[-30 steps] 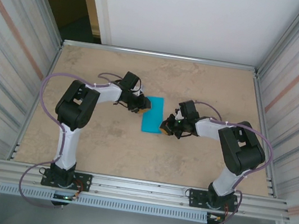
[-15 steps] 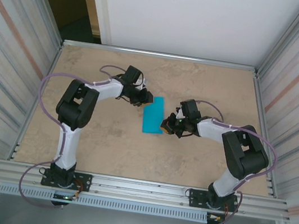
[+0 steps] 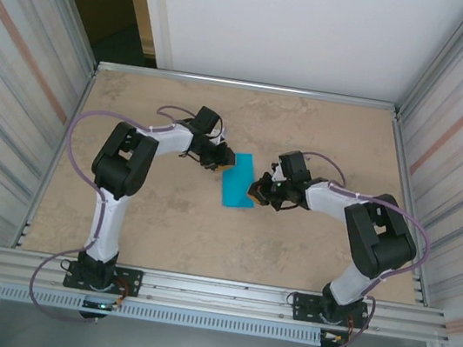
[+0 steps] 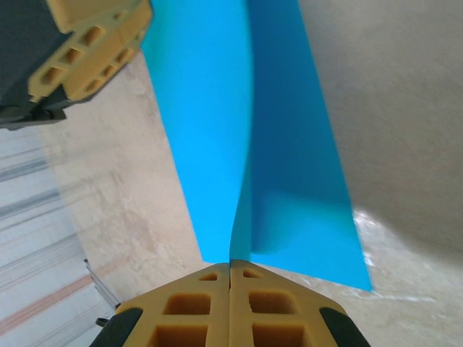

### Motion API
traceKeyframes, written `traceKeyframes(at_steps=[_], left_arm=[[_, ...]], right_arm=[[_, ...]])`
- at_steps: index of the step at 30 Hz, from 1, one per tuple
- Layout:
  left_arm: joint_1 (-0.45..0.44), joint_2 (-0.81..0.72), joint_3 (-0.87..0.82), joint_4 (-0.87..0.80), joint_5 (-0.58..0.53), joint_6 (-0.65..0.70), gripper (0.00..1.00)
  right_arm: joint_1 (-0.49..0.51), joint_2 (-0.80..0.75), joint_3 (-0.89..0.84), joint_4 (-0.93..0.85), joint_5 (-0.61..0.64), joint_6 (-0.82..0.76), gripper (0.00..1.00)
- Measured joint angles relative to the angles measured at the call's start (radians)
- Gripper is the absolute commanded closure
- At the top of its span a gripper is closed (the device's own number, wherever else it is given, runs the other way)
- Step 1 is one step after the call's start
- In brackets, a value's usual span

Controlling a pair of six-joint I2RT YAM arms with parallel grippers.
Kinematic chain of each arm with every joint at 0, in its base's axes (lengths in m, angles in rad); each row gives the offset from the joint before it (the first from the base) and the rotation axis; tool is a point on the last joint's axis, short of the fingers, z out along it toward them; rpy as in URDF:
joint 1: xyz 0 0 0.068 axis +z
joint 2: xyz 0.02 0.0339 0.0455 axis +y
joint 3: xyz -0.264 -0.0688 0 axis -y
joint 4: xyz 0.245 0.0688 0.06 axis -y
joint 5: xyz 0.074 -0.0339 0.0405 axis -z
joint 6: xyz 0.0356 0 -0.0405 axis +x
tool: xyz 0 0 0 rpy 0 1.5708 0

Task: Fold a paper plane with a square sheet of paper (pick it up from the middle)
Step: Fold the triangle a second time at the center of the table.

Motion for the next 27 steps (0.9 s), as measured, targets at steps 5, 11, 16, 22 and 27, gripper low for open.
traceKeyframes(at_steps=[5,11,16,22,27], left_arm=[[0.0,0.001,0.0,0.0,0.0,0.0,0.76],[0.0,0.001,0.0,0.0,-0.002,0.0,0.78],[0.0,0.001,0.0,-0.001,-0.003,0.0,0.79],[0.0,0.002,0.0,-0.001,-0.003,0.0,0.79],[0.0,0.002,0.0,-0.001,-0.003,0.0,0.79]], right_arm=[[0.014,0.064,0.072,0.008,0.0,-0.009,1.0],[0.039,0.144,0.132,0.021,-0.002,-0.008,1.0],[0.045,0.18,0.159,0.034,0.0,-0.006,1.0],[0.047,0.209,0.183,0.048,0.006,0.003,1.0],[0.053,0.229,0.197,0.052,0.012,0.003,1.0]])
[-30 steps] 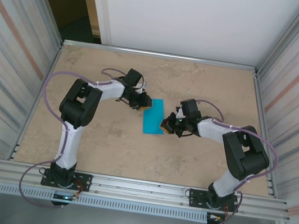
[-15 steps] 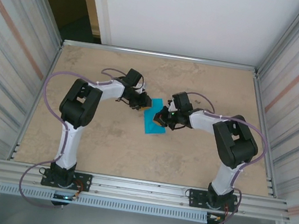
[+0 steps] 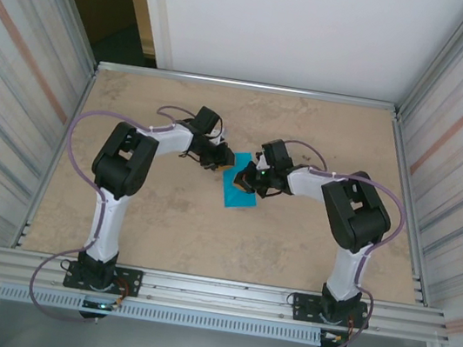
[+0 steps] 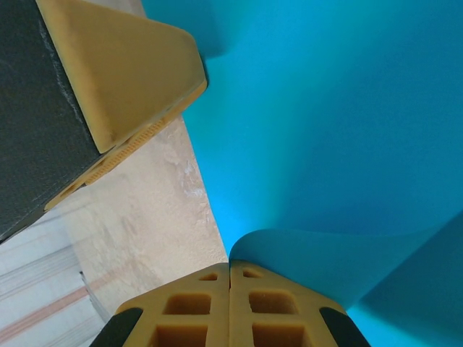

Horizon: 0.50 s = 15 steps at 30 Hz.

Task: Fold a paper plane with a square sheet of paper (pick it up from the middle)
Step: Fold the triangle a second time at the center of the table.

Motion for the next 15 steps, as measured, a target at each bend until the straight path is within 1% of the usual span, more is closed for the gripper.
traceKeyframes(at_steps=[15], left_arm=[[0.0,0.0,0.0,0.0,0.0,0.0,0.79]], right_arm=[[0.006,0.031,0.024,0.0,0.011,0.0,1.0]])
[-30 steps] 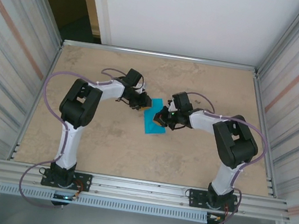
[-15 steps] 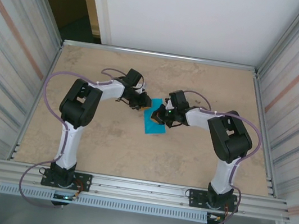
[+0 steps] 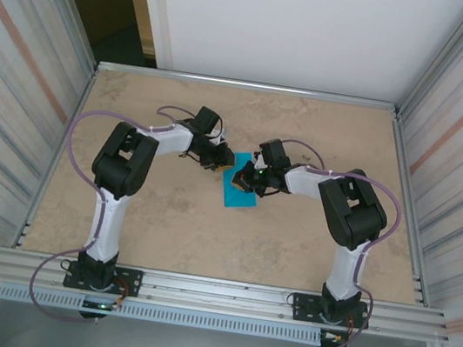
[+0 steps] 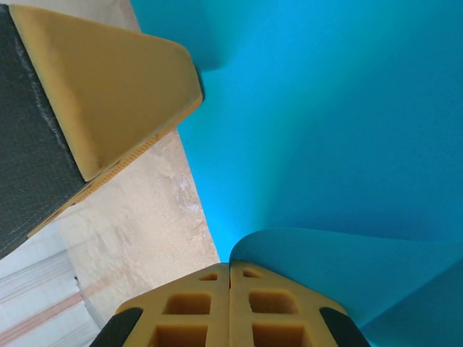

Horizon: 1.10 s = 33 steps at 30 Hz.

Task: Fold a paper plane with a square sheet of paper (pick it up from the middle)
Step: Fold the triangle a second time at the center of the table.

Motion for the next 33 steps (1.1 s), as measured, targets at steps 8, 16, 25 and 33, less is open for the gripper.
traceKeyframes(at_steps=[8,16,25,33], left_arm=[[0.0,0.0,0.0,0.0,0.0,0.0,0.79],[0.0,0.0,0.0,0.0,0.0,0.0,0.79],[0.0,0.0,-0.001,0.001,0.001,0.0,0.79],[0.0,0.0,-0.001,0.001,0.0,0.0,0.79]], right_arm=[[0.0,0.012,0.005,0.005,0.0,0.0,1.0],[0.002,0.019,0.005,0.008,-0.001,0.0,1.0],[0.002,0.023,0.006,0.012,-0.002,0.0,1.0],[0.002,0.034,0.01,0.016,-0.002,0.0,1.0]])
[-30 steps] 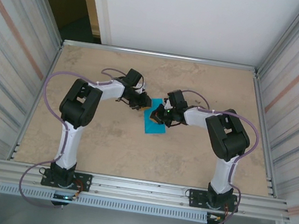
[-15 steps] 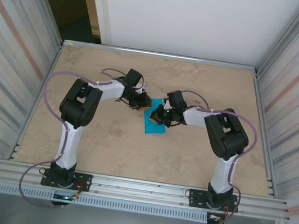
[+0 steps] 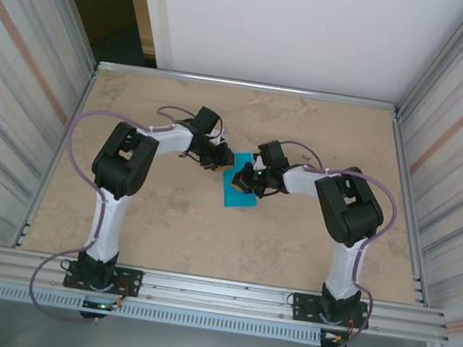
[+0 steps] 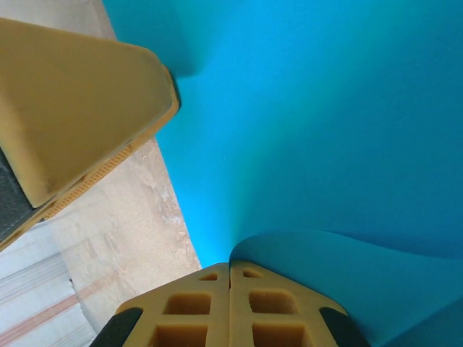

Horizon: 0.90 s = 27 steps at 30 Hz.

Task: Fold a paper plane with a square sheet of paper (pick it up from the middle)
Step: Fold the triangle a second time at the center of the table.

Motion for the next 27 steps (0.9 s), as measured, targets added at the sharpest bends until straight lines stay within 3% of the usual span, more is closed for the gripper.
traceKeyframes(at_steps=[27], left_arm=[[0.0,0.0,-0.002,0.002,0.0,0.0,0.79]], right_arm=[[0.004,0.014,0.008,0.007,-0.007,0.0,1.0]])
